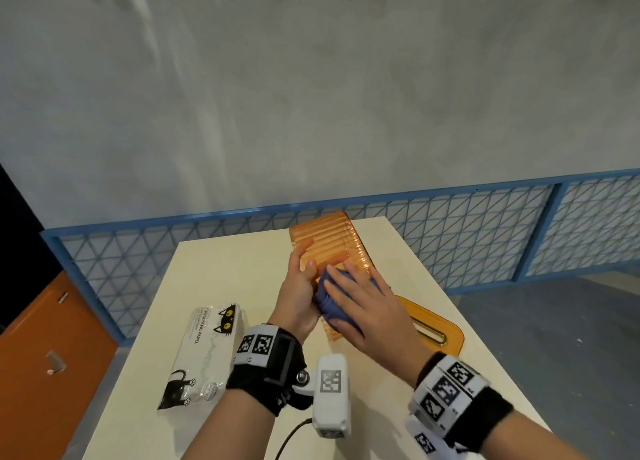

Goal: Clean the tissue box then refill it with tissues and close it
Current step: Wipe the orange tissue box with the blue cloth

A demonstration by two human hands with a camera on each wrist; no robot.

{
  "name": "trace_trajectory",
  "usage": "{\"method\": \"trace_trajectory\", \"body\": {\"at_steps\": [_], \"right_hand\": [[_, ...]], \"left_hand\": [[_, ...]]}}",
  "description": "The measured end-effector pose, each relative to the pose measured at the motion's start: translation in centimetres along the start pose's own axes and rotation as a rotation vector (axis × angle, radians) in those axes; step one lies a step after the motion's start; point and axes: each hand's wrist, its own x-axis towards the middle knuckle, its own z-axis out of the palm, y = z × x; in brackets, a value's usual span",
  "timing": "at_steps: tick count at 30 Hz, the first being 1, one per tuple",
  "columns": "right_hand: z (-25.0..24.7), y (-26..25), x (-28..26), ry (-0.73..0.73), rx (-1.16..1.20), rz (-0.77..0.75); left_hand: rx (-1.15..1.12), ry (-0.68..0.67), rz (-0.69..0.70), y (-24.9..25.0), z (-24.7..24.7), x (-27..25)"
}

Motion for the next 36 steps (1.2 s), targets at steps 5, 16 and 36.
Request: {"method": "trace_trajectory", "body": {"at_steps": [5, 16, 36], "right_hand": [[-2.8, 3.7, 5.1, -0.023, 0.258, 0.147], [-3.1, 0.1, 3.8, 0.114, 0.246, -0.006], [-6.6, 1.0, 4.8, 0.011, 0.521, 0.117]], "left_hand": [[0.072, -0.120, -0.055, -0.8, 0.3, -1.5], [0.340, -0.129, 0.062, -0.3, -0.5, -2.7], [-0.181, -0.275, -0.040, 1.6, -1.0, -4.6]]}}
